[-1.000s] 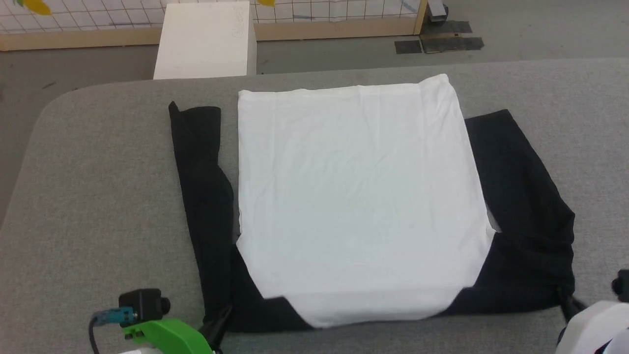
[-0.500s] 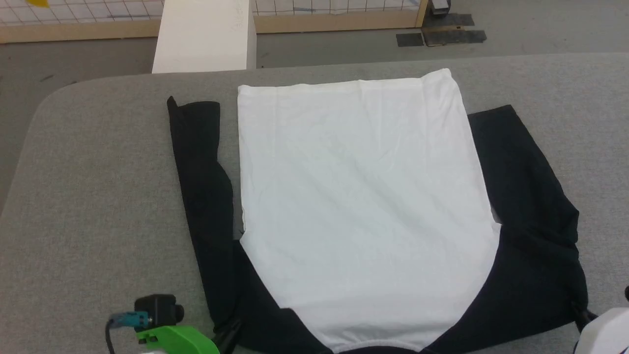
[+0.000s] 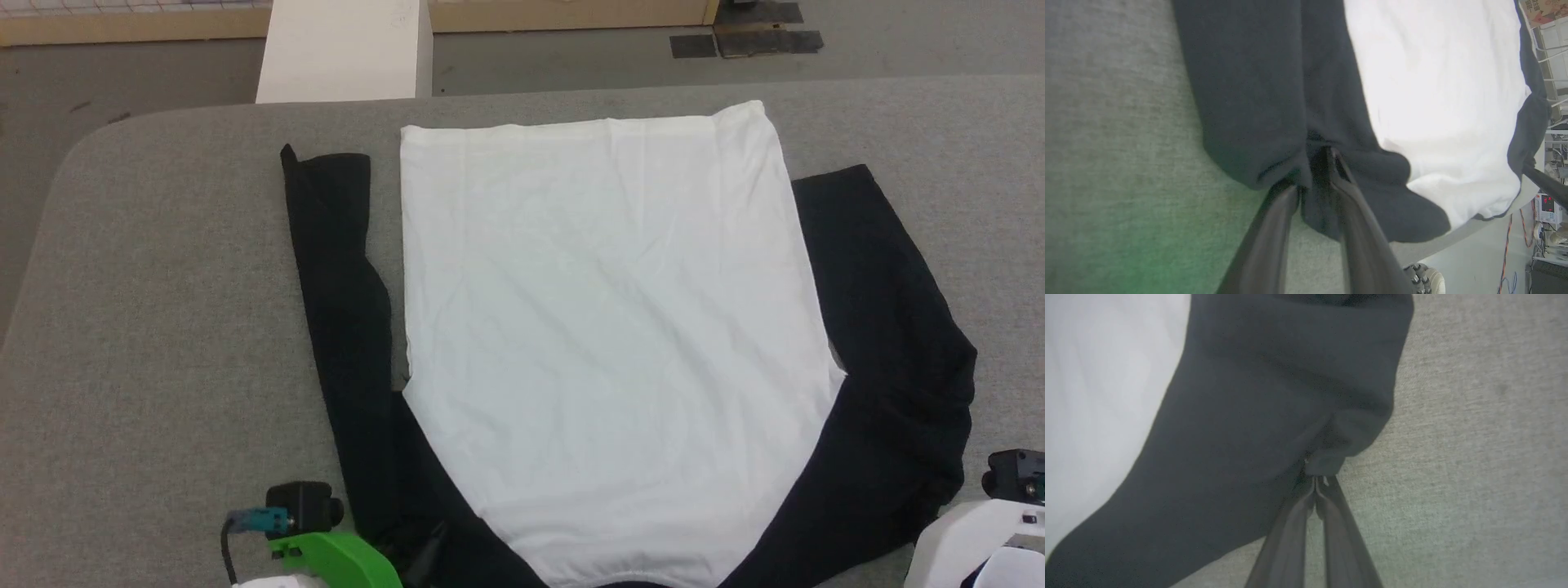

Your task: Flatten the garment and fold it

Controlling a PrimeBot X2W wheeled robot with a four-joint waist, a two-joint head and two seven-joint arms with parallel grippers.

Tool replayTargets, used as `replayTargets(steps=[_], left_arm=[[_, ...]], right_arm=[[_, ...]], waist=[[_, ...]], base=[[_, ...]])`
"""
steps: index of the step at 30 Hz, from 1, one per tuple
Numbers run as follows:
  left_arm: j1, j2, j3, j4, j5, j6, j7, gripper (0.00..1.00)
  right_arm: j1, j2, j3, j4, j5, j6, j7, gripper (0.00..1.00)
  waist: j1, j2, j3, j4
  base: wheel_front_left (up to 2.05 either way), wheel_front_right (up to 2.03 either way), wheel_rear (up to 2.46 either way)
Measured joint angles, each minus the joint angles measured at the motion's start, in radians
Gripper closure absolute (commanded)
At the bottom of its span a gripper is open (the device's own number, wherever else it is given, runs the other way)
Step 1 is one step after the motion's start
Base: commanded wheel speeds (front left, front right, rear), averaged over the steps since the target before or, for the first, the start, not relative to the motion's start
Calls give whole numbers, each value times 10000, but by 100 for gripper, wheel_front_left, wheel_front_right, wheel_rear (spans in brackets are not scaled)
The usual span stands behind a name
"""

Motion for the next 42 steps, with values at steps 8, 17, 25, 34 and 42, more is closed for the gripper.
replayTargets(steps=[8, 17, 25, 34, 42], left_arm=[[426, 535, 759, -1553, 61, 558, -75, 0], [-1200, 1515, 2274, -2044, 947, 102, -2094, 0], [-5028, 2945, 2314, -52, 1712, -591, -1697, 0], [-7840, 3833, 1983, 1956, 1873, -702, 209, 0], [-9086, 4502, 1749, 3085, 2247, 238, 2516, 0]], right_arm=[[566, 8, -199, -872, 286, -2, -1430, 0], [64, -2, 642, -2031, -82, -4, -4451, 0], [-1233, -115, 2113, -2403, -1028, -2, -6562, 0], [-2431, -270, 3206, -2351, -1154, -2, -6959, 0], [-2938, -224, 3685, -2510, -1177, -2, -6957, 0]], waist=[[0, 0, -228, -100], [0, 0, 162, -589], [2, 0, 1176, -928], [3, 0, 2456, -1454], [3, 0, 3494, -2072]], base=[[0, 0, 0], [0, 0, 0], [0, 0, 0], [0, 0, 0], [0, 0, 0]])
